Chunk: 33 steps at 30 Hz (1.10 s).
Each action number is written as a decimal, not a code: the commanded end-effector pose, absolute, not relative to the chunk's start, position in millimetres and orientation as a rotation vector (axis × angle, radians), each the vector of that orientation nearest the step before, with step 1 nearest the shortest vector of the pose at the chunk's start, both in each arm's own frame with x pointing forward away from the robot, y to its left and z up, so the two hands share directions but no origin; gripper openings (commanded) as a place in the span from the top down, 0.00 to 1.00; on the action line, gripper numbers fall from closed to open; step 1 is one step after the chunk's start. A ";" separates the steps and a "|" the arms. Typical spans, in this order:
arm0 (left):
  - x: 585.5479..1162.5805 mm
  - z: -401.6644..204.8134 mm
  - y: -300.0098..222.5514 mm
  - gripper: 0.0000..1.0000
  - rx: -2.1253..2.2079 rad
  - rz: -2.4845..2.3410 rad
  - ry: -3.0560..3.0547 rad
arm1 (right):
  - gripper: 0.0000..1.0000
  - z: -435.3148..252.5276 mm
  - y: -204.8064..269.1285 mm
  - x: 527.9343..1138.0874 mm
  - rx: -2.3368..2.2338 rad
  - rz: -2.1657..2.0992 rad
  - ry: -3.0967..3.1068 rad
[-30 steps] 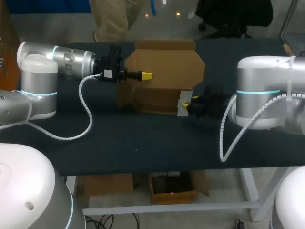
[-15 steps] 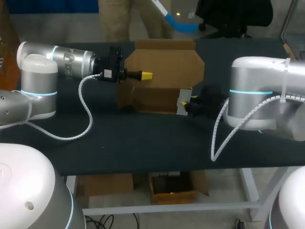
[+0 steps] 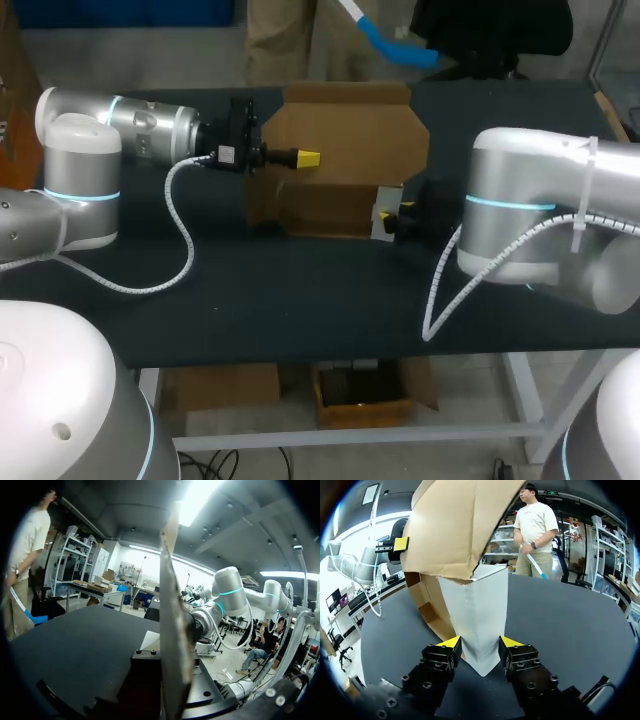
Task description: Assemble the packaging by folding the flat box into shape, placing the metal phone stand inside, and closing the box properly
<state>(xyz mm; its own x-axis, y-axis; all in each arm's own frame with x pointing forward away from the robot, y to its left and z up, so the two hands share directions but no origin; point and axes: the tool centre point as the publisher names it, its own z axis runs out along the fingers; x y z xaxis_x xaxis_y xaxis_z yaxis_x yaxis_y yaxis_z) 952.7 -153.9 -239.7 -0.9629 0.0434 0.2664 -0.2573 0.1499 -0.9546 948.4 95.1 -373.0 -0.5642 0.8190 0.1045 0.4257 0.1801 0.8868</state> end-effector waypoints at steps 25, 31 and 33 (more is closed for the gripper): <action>952.8 -243.5 -155.2 1.00 0.205 1.897 -2.192 | 0.61 -376.6 102.4 954.0 1.424 1.042 1.754; 952.8 -243.5 -155.2 1.00 0.205 1.897 -2.192 | 0.64 -375.7 103.5 956.5 1.463 0.986 1.717; 952.8 -243.5 -155.2 1.00 0.205 1.897 -2.192 | 0.67 -375.3 103.2 957.2 1.476 0.977 1.702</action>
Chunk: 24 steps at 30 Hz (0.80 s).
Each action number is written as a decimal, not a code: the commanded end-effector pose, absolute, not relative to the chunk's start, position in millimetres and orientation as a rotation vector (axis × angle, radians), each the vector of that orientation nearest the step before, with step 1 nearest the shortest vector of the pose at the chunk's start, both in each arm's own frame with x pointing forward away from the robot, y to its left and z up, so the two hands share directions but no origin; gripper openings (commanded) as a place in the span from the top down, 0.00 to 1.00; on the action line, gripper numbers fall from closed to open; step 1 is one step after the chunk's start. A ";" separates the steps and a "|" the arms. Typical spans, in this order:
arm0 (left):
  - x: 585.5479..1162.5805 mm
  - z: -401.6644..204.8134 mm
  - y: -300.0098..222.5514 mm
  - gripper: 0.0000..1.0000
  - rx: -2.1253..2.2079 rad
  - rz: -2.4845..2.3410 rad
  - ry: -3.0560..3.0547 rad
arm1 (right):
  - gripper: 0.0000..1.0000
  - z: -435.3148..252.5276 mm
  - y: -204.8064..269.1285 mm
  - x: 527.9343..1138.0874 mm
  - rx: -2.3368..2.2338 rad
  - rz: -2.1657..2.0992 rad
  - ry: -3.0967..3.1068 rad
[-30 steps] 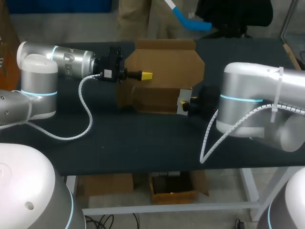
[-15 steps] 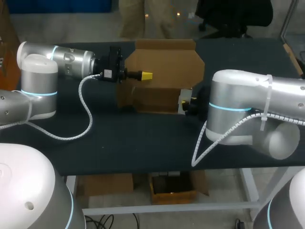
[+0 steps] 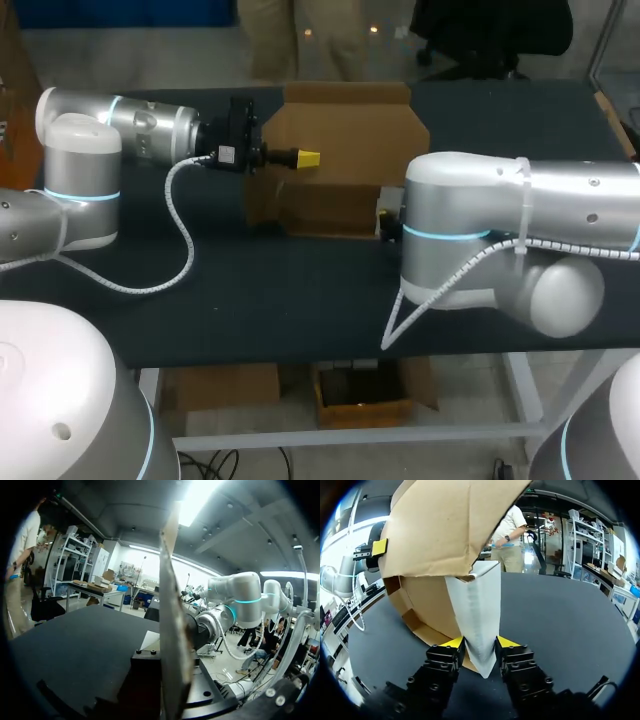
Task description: Assemble the packaging by folding the flat box into shape, placing the metal phone stand inside, and closing the box properly
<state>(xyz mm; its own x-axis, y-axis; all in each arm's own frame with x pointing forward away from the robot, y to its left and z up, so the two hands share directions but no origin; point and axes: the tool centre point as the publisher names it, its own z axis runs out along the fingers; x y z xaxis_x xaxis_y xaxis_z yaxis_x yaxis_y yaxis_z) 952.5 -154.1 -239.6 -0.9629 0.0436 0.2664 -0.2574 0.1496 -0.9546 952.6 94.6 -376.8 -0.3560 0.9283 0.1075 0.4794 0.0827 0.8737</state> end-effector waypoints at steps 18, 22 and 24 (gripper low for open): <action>952.8 -243.5 -155.2 1.00 0.205 1.897 -2.192 | 0.80 -375.3 101.0 958.0 1.581 0.845 1.599; 952.8 -243.5 -155.2 1.00 0.205 1.897 -2.192 | 0.82 -373.7 100.2 958.5 1.591 0.804 1.583; 952.8 -243.5 -155.2 1.00 0.205 1.897 -2.192 | 0.82 -372.7 99.8 959.3 1.594 0.794 1.580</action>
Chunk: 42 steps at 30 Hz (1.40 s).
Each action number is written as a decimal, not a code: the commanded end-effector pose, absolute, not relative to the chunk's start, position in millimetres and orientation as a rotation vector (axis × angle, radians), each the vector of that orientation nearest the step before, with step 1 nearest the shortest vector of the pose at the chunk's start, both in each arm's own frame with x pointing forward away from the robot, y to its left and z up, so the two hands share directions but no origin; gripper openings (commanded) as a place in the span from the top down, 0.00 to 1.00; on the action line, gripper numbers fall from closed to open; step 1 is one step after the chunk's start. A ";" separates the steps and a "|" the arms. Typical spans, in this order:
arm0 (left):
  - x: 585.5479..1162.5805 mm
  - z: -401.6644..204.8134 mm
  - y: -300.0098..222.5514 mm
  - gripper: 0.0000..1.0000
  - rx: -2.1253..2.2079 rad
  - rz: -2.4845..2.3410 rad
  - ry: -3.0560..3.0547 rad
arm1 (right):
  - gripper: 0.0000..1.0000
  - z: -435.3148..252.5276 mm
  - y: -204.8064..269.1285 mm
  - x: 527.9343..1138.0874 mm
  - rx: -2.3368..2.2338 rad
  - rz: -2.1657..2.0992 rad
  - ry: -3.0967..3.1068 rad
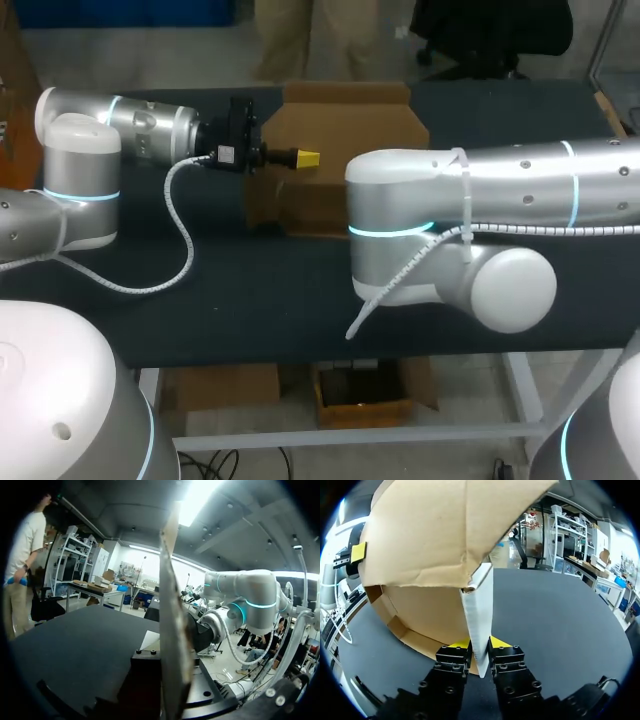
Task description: Assemble the packaging by folding the flat box into shape, placing the metal phone stand inside, and closing the box properly
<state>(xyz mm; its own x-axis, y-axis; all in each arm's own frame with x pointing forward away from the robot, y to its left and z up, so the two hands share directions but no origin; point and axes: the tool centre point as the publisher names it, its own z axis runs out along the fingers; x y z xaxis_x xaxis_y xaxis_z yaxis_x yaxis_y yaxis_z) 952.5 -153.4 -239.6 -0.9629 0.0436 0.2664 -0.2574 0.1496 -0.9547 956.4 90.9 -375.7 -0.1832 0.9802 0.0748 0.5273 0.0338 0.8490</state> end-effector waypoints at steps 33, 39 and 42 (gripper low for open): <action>953.0 -242.9 -154.6 0.25 0.197 1.902 -2.202 | 1.00 -378.8 93.6 964.1 1.651 0.697 1.534; 952.6 -235.9 -149.6 0.00 0.165 1.925 -2.249 | 1.00 -377.3 92.6 960.5 1.623 0.759 1.558; 951.7 -230.6 -147.1 0.00 0.121 1.928 -2.287 | 1.00 -376.2 89.8 958.4 1.615 0.801 1.573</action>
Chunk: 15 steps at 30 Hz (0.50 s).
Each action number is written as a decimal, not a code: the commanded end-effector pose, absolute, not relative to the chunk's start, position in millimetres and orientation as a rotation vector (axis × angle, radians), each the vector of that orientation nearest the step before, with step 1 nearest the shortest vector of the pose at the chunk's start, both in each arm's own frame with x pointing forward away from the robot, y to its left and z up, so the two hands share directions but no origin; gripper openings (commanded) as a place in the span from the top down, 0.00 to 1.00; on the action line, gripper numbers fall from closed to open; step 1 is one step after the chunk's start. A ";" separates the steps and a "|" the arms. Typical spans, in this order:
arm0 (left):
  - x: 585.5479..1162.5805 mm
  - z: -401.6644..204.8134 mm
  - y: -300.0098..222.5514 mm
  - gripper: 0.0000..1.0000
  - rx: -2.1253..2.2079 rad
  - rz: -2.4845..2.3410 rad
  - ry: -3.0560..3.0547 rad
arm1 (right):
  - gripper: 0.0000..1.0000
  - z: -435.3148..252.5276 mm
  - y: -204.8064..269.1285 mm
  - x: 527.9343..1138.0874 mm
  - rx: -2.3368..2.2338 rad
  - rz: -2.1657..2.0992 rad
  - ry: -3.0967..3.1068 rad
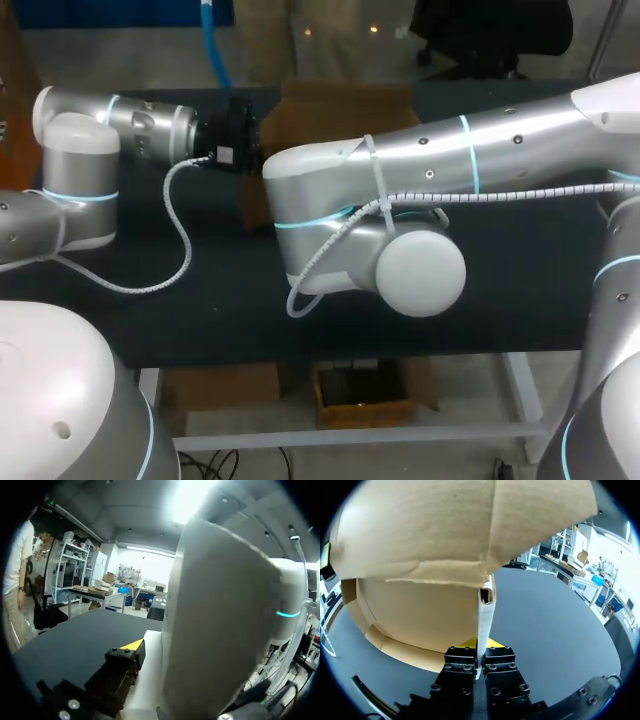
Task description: Assemble the packaging by folding the flat box into shape, placing the metal phone stand inside, and closing the box properly
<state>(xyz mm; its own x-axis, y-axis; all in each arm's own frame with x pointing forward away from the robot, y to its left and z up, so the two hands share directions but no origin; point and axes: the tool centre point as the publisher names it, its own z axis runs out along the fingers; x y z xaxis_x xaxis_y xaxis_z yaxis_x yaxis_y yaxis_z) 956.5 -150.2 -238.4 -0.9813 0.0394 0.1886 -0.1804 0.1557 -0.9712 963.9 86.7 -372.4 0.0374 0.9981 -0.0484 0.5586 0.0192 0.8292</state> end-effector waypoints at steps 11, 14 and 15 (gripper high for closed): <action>951.2 -221.6 -123.0 0.00 -0.040 1.939 -2.470 | 1.00 -373.6 70.9 956.5 1.618 1.031 1.690; 950.9 -224.2 -116.4 0.00 -0.048 1.928 -2.509 | 1.00 -371.6 66.6 956.5 1.620 1.082 1.718; 950.7 -224.8 -115.0 0.00 -0.051 1.921 -2.524 | 1.00 -370.4 64.3 956.9 1.621 1.102 1.733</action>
<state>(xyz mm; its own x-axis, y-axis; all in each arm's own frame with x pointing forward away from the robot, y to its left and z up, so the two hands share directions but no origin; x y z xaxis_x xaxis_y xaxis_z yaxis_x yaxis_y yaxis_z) 958.4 -119.8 -227.9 -0.9991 0.0223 -0.0358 0.0404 0.2576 -0.9654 955.7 80.4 -376.3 -0.0076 0.9984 0.0563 0.5377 -0.0434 0.8420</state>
